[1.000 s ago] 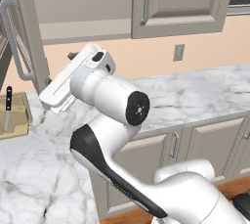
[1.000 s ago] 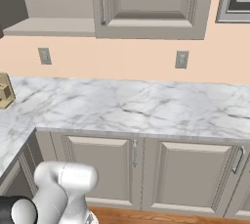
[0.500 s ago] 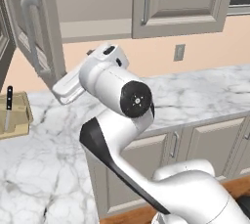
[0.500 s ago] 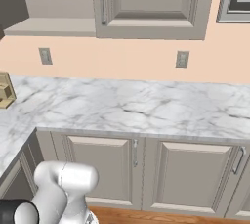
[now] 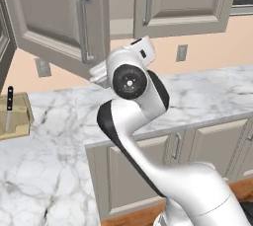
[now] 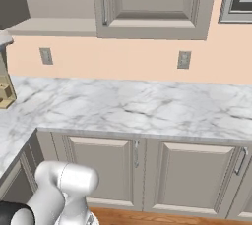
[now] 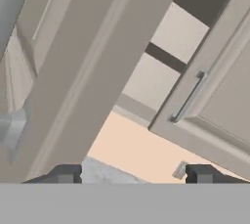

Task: Close all open cabinet doors.

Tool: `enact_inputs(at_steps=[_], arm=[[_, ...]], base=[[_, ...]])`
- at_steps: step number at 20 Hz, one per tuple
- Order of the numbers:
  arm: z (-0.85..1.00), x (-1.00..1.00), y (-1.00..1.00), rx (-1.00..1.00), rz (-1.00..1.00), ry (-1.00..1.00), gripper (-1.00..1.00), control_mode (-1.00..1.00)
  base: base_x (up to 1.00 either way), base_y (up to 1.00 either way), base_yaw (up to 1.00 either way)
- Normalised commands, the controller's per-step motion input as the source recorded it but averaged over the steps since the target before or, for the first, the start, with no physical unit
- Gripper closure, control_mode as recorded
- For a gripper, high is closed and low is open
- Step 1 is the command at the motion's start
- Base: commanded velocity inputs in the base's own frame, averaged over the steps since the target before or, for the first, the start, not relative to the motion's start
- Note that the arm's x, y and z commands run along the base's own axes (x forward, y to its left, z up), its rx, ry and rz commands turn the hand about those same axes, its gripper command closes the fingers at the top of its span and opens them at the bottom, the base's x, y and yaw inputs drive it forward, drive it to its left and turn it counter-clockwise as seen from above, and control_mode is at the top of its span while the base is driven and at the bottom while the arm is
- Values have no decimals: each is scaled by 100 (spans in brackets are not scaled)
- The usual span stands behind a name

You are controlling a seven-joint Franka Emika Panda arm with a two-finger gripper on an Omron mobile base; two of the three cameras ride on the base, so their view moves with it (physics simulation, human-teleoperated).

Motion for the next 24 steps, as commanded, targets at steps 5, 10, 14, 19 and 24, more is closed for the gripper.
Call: enact_inputs(at_steps=[5,10,14,19,24], arm=[[0,100,-45,0,-36,0,-100,-100],[0,100,-5,6,-15,-7,-100,-100],[1,100,-28,16,2,-11,-100,-100],[5,100,-66,23,18,0,-100,-100],[42,100,-57,27,35,0,-100,-100]], base=[[0,0,0],[0,0,0],[0,0,0],[0,0,0],[0,0,0]])
